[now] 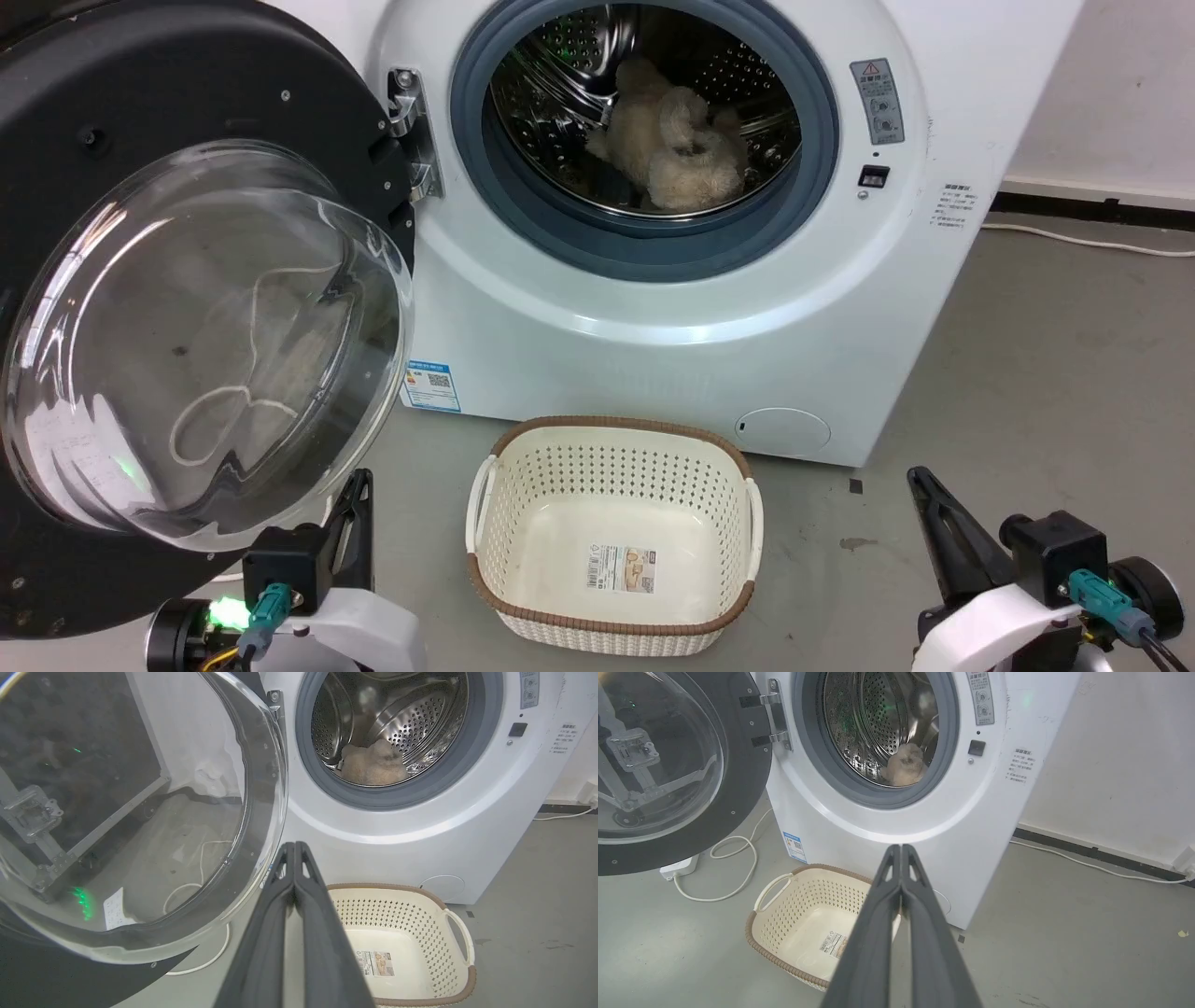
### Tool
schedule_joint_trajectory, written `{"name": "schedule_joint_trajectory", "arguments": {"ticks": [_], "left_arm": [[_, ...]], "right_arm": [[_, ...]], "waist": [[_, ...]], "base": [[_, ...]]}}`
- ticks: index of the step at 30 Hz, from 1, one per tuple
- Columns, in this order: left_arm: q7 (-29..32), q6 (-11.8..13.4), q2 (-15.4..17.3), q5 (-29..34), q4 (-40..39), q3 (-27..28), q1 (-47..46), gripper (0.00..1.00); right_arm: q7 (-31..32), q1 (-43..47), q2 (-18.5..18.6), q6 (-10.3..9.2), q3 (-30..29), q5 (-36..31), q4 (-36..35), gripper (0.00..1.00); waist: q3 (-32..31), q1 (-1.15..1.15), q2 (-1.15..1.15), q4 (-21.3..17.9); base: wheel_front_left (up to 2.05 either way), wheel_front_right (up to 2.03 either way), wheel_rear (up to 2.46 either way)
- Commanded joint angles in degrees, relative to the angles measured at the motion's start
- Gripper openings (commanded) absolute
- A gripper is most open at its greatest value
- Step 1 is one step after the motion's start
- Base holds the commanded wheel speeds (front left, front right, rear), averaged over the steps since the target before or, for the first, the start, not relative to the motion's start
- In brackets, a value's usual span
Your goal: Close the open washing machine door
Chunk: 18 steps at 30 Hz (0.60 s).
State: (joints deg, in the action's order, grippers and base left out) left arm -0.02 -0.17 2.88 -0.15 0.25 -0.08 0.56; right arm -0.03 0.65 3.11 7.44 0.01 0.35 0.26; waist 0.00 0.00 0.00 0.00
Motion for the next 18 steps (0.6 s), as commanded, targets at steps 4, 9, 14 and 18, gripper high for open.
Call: {"name": "schedule_joint_trajectory", "arguments": {"ticks": [4, 9, 14, 18], "left_arm": [[0.0, 0.2, 0.0, 0.1, -0.2, 0.1, -0.6, 0.0], [0.0, 0.2, 0.0, 0.1, -0.2, 0.1, -0.6, 0.0], [-0.3, 0.0, 0.0, 0.0, 0.1, -0.2, -0.1, 1.0], [-0.7, 0.0, 0.0, 0.0, 0.2, -0.4, -0.1, 1.0]], "right_arm": [[0.0, -0.6, -0.2, 0.05, 0.0, -0.3, -0.3, 0.0], [0.0, -0.6, -0.2, 0.05, 0.0, -0.3, -0.3, 0.0], [-0.3, 0.1, 0.0, 0.0, -0.1, 0.4, 0.1, 1.0], [-0.7, 0.2, 0.0, 0.0, -0.3, 0.8, 0.2, 1.0]], "waist": [[0.0, 0.0, 0.0, 0.0], [0.0, 0.0, 0.0, 0.0], [0.0, 0.0, 0.0, 0.0], [0.0, 0.0, 0.0, 0.1]], "base": [[0.0, 0.0, 0.0], [0.0, 0.0, 0.0], [0.0, 0.0, 0.0], [0.0, 0.0, 0.0]]}}
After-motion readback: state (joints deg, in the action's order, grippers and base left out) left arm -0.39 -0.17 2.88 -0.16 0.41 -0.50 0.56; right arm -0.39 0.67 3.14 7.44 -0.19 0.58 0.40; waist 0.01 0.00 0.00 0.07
